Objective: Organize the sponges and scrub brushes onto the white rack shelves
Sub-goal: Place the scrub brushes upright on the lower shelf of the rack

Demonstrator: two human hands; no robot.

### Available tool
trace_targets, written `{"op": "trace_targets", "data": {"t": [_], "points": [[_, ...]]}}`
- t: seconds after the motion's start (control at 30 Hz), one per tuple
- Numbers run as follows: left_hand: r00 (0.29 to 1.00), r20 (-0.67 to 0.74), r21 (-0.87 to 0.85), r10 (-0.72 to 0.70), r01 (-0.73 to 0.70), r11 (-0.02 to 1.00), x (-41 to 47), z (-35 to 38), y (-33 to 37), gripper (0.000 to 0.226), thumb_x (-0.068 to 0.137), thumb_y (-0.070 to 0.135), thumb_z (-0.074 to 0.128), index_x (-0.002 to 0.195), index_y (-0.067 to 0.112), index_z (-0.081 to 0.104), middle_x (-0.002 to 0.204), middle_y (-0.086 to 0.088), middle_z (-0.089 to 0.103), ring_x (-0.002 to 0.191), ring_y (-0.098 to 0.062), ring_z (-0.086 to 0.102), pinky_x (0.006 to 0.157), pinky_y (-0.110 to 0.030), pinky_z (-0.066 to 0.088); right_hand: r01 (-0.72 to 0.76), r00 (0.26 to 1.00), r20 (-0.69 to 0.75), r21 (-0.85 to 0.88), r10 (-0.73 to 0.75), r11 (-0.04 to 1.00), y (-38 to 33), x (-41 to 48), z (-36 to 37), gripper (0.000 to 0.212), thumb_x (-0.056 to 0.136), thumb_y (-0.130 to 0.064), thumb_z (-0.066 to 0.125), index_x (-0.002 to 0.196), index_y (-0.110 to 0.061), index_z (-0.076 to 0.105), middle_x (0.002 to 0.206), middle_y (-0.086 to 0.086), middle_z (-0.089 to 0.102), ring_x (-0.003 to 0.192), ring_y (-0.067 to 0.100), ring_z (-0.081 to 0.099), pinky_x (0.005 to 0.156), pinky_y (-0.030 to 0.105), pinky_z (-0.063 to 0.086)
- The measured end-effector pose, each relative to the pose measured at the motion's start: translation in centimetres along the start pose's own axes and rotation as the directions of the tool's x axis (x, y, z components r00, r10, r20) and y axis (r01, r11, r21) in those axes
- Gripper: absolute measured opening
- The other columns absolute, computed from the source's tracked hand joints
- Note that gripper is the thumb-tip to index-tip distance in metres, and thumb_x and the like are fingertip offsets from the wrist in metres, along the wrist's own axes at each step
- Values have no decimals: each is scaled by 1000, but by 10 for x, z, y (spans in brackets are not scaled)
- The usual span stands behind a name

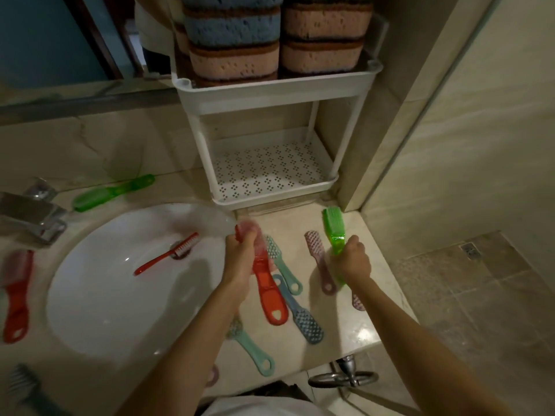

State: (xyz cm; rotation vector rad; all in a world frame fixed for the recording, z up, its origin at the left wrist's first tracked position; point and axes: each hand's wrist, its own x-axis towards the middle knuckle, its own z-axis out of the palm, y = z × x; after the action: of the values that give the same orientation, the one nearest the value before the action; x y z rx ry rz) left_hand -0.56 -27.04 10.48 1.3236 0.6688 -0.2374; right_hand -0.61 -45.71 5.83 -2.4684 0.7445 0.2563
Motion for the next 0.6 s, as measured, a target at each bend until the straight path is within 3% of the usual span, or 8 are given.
{"op": "trace_targets", "data": {"t": [0.07,0.13,0.23,0.37,0.5,0.53,0.6], "points": [[1000,28,35,-2,1,999,-2,-3,4,20,92,28,55,97,8,50,73,-9,56,41,-12,51,42,-22,49,-33,999,19,-17,33,999,1,4,1,39,84,-22,59,112,3,46,116,21,52,103,39,58,81,39,47],[998,53,94,15,-20,995,-2,-6,4,8,89,13,59,87,10,52,68,-7,55,39,-8,49,39,-18,44,-85,996,38,-19,85,996,2,6,-1,39,82,-23,61,110,3,52,115,20,55,102,38,61,82,38,49],[995,99,201,25,-44,979,2,-8,3,24,79,-2,65,98,9,53,75,-8,59,55,-12,53,52,-21,48,-93,995,20,-62,94,994,4,9,-2,39,79,-27,63,105,0,57,112,19,60,102,37,61,84,37,50],[992,111,320,58,-91,943,7,-7,1,38,74,-8,66,109,1,53,99,-17,67,74,-18,61,64,-25,50,13,999,-49,-206,-23,979,-2,6,-9,44,85,-31,60,110,3,49,112,24,61,106,40,59,84,39,47],[983,131,333,132,-169,928,12,1,13,29,81,-8,56,108,-3,51,75,-16,62,42,-11,58,41,-21,47,136,976,-143,-187,-164,973,-19,-3,-20,31,86,-21,55,104,4,50,101,27,63,94,42,61,74,40,46],[977,142,343,157,-198,918,14,5,19,28,82,-6,54,110,0,51,72,-15,61,39,-12,56,41,-22,47,174,970,-140,-162,-197,971,-27,-4,-23,29,87,-23,54,102,2,52,99,26,64,92,41,61,73,39,45],[955,162,408,247,-293,865,21,14,33,28,82,0,55,110,5,52,79,-17,64,52,-18,60,53,-29,52,211,971,-99,-78,-218,974,-46,-4,-28,28,86,-25,56,99,-1,56,98,23,65,91,39,61,72,36,44]]}}
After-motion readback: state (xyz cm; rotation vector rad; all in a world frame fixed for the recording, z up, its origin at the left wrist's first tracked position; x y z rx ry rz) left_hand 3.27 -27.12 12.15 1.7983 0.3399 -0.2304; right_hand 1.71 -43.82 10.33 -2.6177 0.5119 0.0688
